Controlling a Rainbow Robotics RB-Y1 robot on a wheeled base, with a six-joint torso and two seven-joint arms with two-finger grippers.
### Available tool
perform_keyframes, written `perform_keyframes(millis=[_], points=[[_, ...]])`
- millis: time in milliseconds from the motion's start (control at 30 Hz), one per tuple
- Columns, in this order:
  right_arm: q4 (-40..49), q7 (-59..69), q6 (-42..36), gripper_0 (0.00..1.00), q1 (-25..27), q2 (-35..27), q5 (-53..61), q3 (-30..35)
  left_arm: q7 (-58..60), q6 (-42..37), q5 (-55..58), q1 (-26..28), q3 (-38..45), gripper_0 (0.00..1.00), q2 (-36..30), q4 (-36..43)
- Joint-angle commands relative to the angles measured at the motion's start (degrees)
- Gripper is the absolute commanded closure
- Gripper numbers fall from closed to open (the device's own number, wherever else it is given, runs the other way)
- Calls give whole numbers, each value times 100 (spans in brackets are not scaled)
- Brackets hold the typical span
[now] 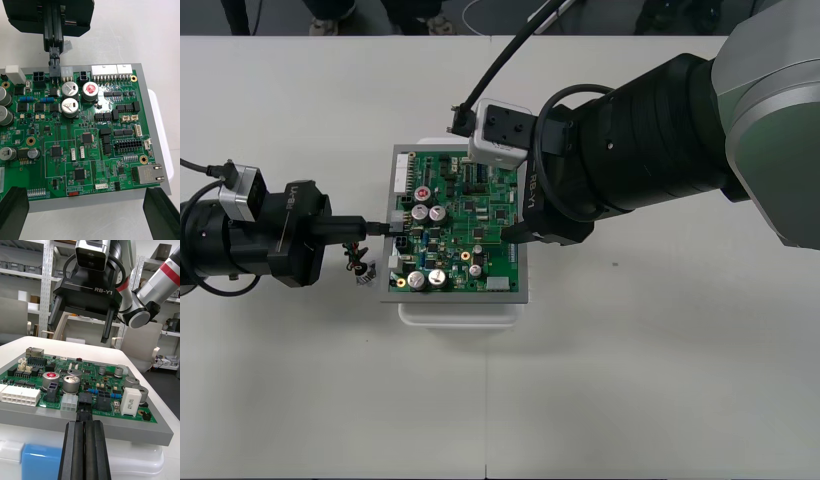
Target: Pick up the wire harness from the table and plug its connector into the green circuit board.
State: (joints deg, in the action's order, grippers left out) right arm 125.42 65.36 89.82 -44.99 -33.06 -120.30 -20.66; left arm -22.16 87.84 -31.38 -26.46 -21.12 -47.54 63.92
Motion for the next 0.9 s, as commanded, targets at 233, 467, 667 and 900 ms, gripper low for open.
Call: perform_keyframes(millis=[233,467,667,900], points=[[185,-181,18,11,25,89,24,-78,194,216,44,-255,-24,100,122,147],[185,-199,18,11,25,89,15,-78,194,216,79,-255,-15,100,148,147],[185,-199,18,11,25,89,15,-78,203,216,88,-246,-15,100,148,147],[185,-199,18,11,25,89,24,-70,229,216,106,-246,-15,100,157,147]])
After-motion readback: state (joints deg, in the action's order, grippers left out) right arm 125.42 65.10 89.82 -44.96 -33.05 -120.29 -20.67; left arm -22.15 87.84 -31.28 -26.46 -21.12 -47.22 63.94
